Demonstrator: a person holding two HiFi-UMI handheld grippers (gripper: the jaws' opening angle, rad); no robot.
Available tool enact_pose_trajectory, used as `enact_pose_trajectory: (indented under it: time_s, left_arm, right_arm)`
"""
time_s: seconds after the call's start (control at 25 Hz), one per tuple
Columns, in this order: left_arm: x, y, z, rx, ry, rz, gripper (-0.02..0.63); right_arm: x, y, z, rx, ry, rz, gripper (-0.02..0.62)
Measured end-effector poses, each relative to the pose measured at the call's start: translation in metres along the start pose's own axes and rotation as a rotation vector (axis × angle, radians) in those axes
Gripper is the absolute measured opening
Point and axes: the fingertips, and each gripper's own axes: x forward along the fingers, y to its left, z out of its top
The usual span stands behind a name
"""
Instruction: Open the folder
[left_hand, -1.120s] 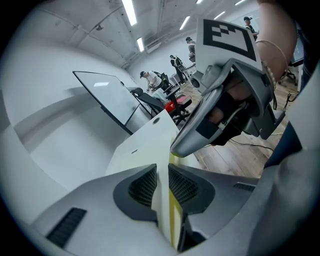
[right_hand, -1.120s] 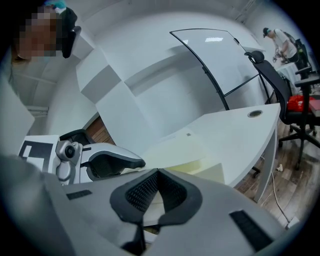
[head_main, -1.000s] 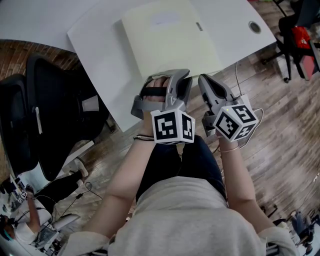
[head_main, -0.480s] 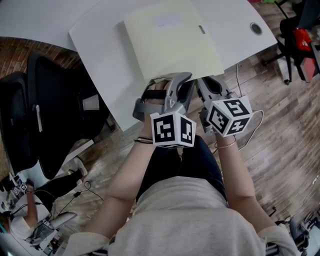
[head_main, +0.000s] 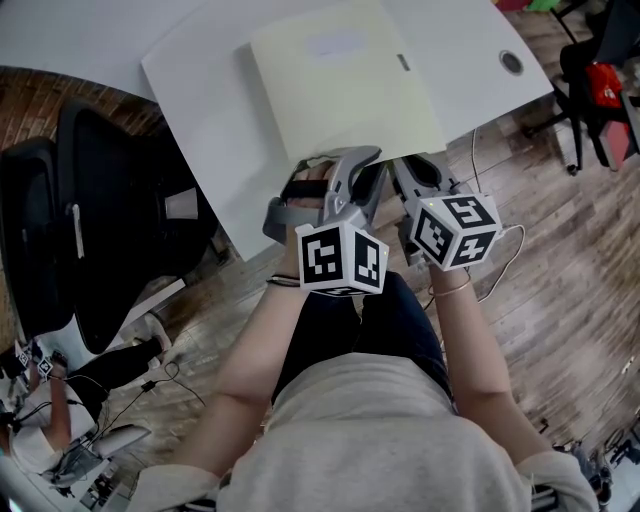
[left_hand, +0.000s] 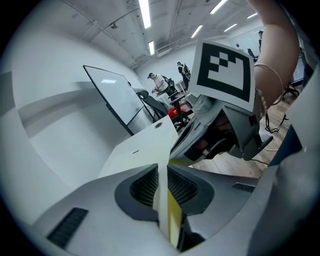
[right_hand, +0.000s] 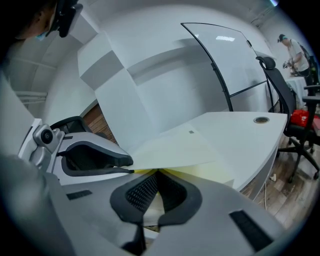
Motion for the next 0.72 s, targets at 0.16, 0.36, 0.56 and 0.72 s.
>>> enact_pose_trajectory:
  time_s: [0.16, 0.36, 0.56, 0.72]
  left_arm:
    - [-0.003, 0.001, 0.0, -0.028, -0.016, -0.011, 0.067]
    - [-0.007, 0.001, -0.001, -0.047, -0.025, -0.012, 0.066]
    - [-0.016, 0.007, 0.002, -0.115, -0.071, 0.012, 0.061]
    - [-0.025, 0.013, 0.001, -0.141, -0.09, 0.028, 0.06]
  right_arm:
    - [0.0, 0.001, -0.001, 0.001, 0.005, 0.004, 0.02]
    - [-0.002, 0.002, -0.003, 0.009, 0.01, 0.005, 0.02]
    - [-0.003, 0.001, -0.004, 0.013, 0.01, -0.006, 0.02]
    - [-0.005, -0.003, -0.003, 0.034, 0.004, -0.01, 0.02]
